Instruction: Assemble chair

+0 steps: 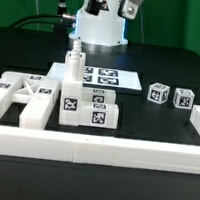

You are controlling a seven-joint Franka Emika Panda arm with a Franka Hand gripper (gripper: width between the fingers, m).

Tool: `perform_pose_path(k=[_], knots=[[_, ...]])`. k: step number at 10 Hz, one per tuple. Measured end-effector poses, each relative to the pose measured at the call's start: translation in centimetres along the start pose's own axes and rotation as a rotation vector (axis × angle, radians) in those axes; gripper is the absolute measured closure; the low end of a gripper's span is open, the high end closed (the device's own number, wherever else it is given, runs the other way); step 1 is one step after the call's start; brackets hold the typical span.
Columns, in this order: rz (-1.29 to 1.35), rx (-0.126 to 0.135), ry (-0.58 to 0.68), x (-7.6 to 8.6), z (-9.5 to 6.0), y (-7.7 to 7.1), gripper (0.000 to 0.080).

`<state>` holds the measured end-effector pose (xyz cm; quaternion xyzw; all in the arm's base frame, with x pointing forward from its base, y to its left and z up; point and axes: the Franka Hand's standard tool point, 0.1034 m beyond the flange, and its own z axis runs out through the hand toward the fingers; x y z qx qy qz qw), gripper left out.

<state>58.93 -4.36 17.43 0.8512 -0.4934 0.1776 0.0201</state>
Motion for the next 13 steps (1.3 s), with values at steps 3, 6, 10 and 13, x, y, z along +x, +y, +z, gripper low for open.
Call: perform_pose_path(k=[3,6,10,13], knots=[[0.128,-0.011,0.003,0.2,0.2,0.3,0.0150],[-0.112,0.008,0.050,2.8,0.2,2.2,0.0150],[-0.167,0.004,-0.028,4.3,0.4,3.5,0.0150],[-0.274,-0.003,-0.186,5.7,0.3,5.0,0.0150]])
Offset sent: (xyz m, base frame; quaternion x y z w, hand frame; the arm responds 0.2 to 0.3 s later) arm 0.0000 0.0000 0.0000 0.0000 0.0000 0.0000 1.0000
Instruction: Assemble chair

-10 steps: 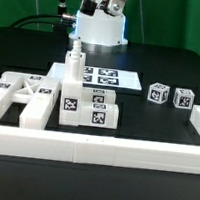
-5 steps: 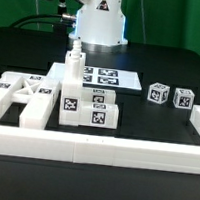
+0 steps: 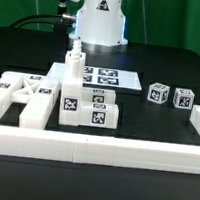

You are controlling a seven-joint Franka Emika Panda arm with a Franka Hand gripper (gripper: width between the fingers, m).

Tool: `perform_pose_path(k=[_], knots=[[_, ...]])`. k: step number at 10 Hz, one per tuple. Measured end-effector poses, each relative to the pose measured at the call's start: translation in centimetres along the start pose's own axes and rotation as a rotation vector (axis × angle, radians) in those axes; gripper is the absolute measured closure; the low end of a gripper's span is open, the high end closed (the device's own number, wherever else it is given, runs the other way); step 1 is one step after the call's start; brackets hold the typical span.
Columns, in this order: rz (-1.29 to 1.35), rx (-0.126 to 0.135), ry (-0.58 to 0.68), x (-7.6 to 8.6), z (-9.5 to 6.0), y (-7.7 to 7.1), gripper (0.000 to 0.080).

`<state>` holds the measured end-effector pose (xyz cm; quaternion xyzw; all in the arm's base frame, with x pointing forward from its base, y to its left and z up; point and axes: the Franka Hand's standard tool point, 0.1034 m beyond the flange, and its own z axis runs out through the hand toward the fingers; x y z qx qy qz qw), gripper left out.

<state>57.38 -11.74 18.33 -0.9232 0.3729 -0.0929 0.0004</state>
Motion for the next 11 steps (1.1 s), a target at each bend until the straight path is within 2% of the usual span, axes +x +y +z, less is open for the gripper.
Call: perform_pose_path(k=[1,2,3,4,5,6,7,9,11], knots=[[-0.085,0.016,-0.063,1.2,-0.4,1.1,0.0150],[-0.162,0.040,-0.107,2.2,-0.4,1.5,0.0150],[-0.134,0.058,-0.173,2.0,0.0,1.5,0.0150],[-0.132,0.045,-0.245,1.6,-0.1,2.0,0.0150],[-0.131,0.045,-0.221,2.3,-0.1,2.0,0.0150],[-0.135,0.045,-0.220,2.2,0.0,2.0,0.0150],[-0.255,0.040,-0.221,1.9,0.5,1.8,0.0150],[-0.344,0.013,-0.246,1.1,2.1,1.0,0.0150],[-0.336,0.015,-0.241,1.4,1.9,1.2,0.0150]])
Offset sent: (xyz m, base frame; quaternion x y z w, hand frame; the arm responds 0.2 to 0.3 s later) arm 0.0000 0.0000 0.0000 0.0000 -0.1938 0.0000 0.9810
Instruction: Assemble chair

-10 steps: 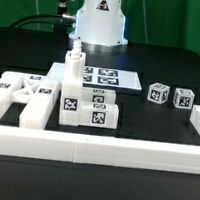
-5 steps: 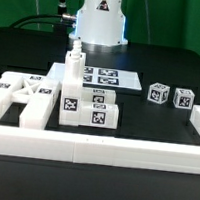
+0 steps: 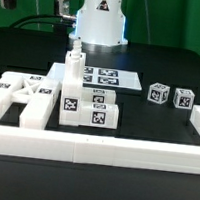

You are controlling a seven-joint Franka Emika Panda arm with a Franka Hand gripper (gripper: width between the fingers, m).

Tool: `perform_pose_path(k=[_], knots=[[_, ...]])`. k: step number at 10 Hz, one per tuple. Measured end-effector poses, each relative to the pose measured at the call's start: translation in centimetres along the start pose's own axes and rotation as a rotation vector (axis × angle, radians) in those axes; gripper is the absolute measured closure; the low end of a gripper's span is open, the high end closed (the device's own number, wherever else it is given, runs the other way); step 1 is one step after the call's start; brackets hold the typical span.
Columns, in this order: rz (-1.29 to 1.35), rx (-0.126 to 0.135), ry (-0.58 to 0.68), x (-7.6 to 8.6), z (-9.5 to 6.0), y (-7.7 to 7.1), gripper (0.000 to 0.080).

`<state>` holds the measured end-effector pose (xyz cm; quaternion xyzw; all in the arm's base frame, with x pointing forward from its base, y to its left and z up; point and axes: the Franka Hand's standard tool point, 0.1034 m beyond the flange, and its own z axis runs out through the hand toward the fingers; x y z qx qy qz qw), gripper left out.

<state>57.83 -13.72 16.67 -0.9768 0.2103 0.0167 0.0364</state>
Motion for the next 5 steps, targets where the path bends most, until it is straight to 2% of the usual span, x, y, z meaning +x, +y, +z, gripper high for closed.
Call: perform_pose_path(k=[2,3,5], knots=[[-0.026,-0.012,0.003,0.1,0.0,0.2,0.0150],[-0.102,-0.032,0.015,0.4,0.3,0.5,0.0150],[-0.189,-0.042,-0.009,0.5,2.0,0.1,0.0150]])
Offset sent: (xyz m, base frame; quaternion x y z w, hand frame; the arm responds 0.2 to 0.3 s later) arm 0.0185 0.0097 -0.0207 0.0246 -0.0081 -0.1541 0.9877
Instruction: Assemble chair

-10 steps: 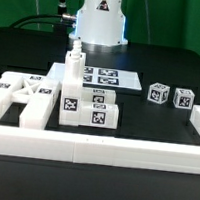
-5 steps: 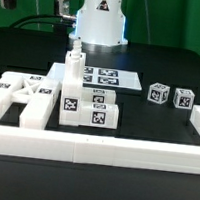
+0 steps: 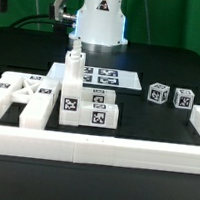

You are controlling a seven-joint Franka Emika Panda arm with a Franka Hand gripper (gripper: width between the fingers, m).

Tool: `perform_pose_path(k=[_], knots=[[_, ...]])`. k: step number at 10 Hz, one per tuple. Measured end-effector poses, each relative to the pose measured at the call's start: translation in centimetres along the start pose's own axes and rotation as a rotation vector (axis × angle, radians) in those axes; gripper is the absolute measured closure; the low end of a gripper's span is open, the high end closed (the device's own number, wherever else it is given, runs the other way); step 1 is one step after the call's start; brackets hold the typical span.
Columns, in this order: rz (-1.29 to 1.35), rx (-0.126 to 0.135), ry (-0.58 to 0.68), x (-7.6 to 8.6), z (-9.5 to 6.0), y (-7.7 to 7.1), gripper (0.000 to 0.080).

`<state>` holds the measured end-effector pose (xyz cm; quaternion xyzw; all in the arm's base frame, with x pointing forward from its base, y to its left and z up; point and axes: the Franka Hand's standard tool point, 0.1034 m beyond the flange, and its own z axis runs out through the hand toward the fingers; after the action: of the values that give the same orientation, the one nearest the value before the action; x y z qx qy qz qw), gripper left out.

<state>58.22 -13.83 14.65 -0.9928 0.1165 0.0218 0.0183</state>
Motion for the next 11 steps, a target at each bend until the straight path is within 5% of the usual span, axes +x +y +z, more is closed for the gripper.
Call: perform_pose_path(k=[2,6,8,11], knots=[[-0.042,-0.004,-0.020,0.1,2.0,0.3,0.0150],[-0.123,-0.002,-0.016,0.1,1.8,0.9,0.0150],[-0.187,-0.031,-0.030,0.9,2.9,0.7,0.0150],[-0.202,-0.036,-0.029,2.3,3.4,0.8,0.0150]])
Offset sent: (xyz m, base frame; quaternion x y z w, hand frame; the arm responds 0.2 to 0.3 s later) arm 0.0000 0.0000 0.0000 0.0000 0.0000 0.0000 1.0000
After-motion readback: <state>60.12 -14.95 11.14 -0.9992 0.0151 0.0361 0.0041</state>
